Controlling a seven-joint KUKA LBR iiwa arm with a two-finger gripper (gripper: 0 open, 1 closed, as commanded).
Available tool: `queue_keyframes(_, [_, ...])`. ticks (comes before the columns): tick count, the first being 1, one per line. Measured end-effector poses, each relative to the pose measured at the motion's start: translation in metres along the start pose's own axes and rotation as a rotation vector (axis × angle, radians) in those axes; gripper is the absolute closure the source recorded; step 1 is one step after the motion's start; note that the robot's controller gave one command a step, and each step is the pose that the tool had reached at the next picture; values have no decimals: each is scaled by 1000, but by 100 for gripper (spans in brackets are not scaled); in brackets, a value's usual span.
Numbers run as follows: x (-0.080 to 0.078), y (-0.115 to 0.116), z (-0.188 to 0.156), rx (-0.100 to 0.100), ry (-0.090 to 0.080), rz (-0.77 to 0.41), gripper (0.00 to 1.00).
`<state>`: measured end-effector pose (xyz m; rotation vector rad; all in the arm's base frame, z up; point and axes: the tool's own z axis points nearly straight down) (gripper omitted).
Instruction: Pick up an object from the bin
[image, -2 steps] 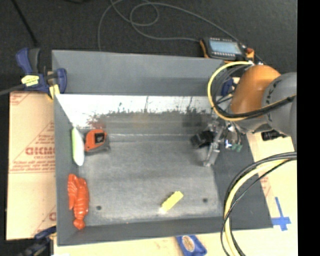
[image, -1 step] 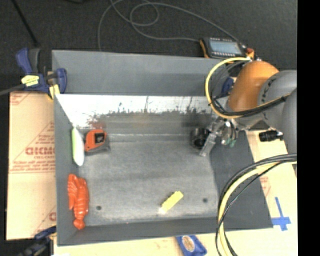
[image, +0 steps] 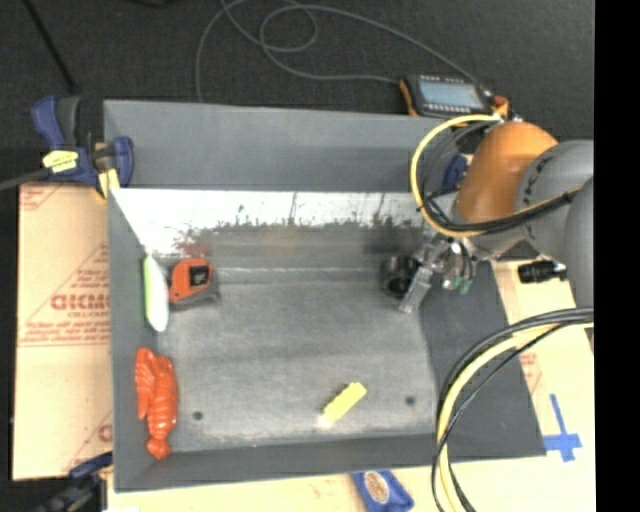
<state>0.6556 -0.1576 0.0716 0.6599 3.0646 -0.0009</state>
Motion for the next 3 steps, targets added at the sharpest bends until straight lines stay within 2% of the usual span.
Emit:
queue_keyframes(1, [-3, -1, -58, 0, -4, -2, 100])
queue_keyframes(3, [-6, -2, -101, 2, -2, -7, 100])
